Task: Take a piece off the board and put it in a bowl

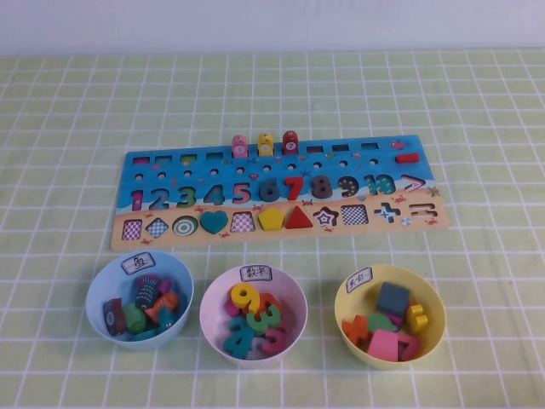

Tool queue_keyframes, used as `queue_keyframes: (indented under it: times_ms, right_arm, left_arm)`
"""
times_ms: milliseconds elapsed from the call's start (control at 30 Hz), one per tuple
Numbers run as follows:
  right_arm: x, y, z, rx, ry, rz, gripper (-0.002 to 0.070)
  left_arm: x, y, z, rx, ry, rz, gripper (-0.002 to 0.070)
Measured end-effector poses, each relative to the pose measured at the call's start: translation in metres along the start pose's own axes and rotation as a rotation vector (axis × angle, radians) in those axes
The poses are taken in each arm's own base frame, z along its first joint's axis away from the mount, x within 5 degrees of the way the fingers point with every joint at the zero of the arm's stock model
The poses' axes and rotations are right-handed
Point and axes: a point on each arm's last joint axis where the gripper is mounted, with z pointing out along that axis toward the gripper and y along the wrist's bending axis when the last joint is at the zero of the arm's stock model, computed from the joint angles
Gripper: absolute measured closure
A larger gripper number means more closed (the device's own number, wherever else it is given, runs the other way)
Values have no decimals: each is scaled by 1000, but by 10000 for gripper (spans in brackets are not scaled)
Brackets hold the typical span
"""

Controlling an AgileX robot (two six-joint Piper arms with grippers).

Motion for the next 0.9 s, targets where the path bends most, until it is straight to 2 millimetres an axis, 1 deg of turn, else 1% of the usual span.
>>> queue_keyframes:
  times_ms: [133, 267, 433, 567, 667, 733, 833, 900]
  right_arm:
    - [0, 0, 0, 0, 0, 0, 694]
    - [0, 0, 0, 0, 0, 0, 694]
    - [0, 0, 0, 0, 0, 0, 694]
    - [0, 0, 0, 0, 0, 0, 694]
    - [0, 0, 0, 0, 0, 0, 694]
    - [0, 0, 0, 0, 0, 0, 694]
    - [0, 0, 0, 0, 0, 0, 694]
    - [0, 0, 0, 0, 0, 0, 694]
  left_arm:
    - [-23, -24, 17, 30, 129, 183, 680]
    - [-39, -42, 50, 49, 347, 334, 680]
    - [-56, -55, 110, 67, 685, 460, 680]
    - [-66, -58, 157, 59, 847, 532, 680]
    - [-67, -65, 191, 50, 939, 586, 679]
    - [-55, -70, 215, 32, 1025, 648, 680]
    - [-33, -82, 242, -3, 1130, 778, 680]
    - [-20, -87, 257, -42, 1180, 857, 680]
